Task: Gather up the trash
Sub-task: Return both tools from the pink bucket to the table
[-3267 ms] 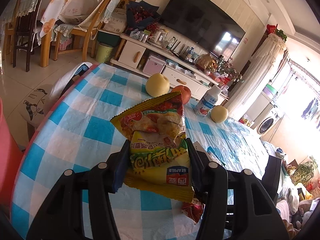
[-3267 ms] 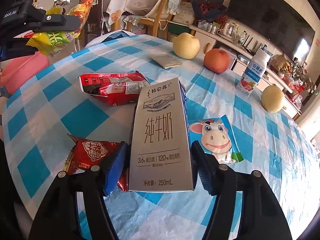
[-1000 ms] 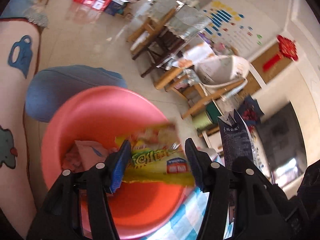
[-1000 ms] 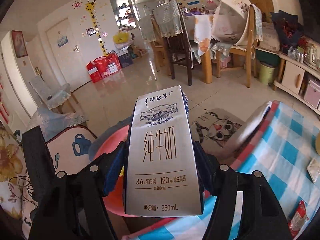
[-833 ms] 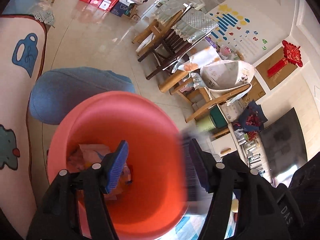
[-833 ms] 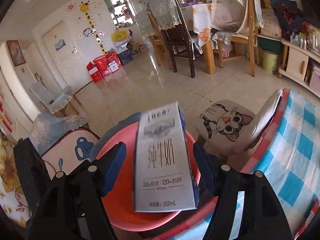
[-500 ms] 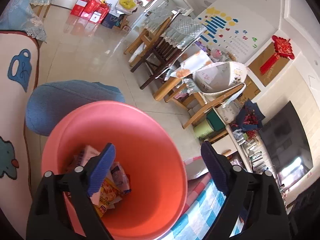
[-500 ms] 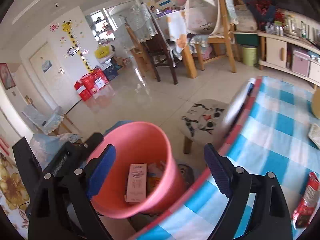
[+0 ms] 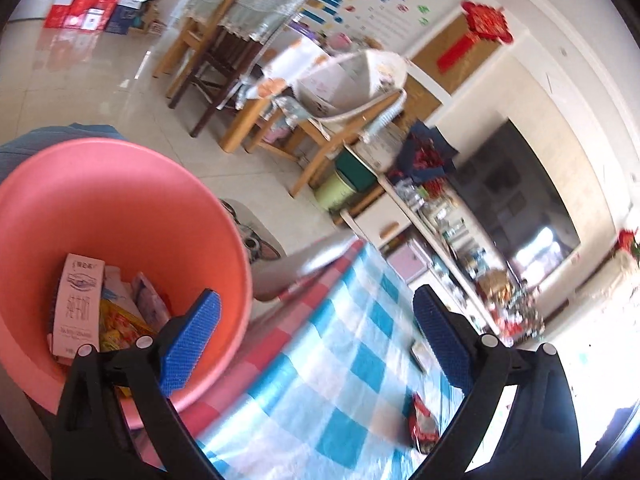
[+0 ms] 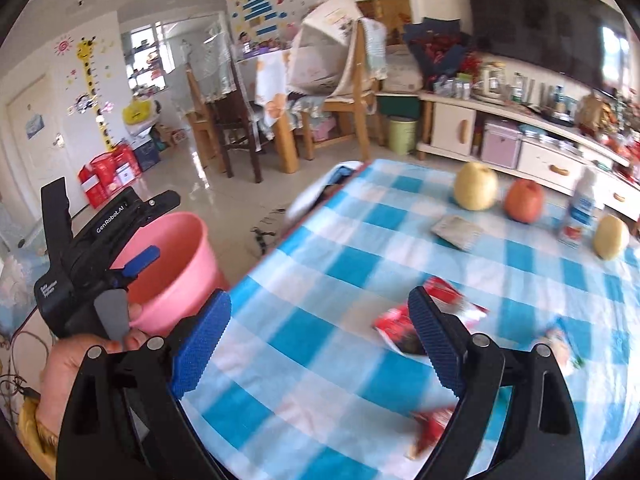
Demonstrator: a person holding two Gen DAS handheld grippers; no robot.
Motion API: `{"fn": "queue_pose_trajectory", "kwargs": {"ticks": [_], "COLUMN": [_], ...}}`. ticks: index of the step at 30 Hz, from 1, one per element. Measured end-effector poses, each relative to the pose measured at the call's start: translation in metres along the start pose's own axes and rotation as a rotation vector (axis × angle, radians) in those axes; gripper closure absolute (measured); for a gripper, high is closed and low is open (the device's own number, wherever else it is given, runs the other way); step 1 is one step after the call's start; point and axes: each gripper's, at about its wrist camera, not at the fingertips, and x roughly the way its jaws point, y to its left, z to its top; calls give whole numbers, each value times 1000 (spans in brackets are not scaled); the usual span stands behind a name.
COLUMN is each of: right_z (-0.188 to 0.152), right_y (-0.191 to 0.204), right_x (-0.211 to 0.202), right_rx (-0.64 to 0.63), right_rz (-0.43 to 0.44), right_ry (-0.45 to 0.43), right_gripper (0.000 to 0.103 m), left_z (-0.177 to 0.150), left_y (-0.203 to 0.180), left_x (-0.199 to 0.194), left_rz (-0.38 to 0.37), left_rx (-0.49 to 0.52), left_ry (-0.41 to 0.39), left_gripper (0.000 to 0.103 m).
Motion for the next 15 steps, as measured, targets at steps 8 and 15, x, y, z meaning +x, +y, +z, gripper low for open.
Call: {"fn": "queue_pose_trajectory", "kwargs": {"ticks": [8,15], "right_z": [-28,-37], "right_y": [-56,-57], "right_x": [-63,-100], "right_rx": [81,151], "right_rz": [-134,-131], "right_ry": [-31,-57], "right_gripper": [13,13], "left_z": [-39,-66], "left_y": [-44,-68], "left_x": [5,-1], "left_rz": [-61,-119], "left_rx": [113,108], "left_ry": [168,202], "left_gripper": [6,6]}}
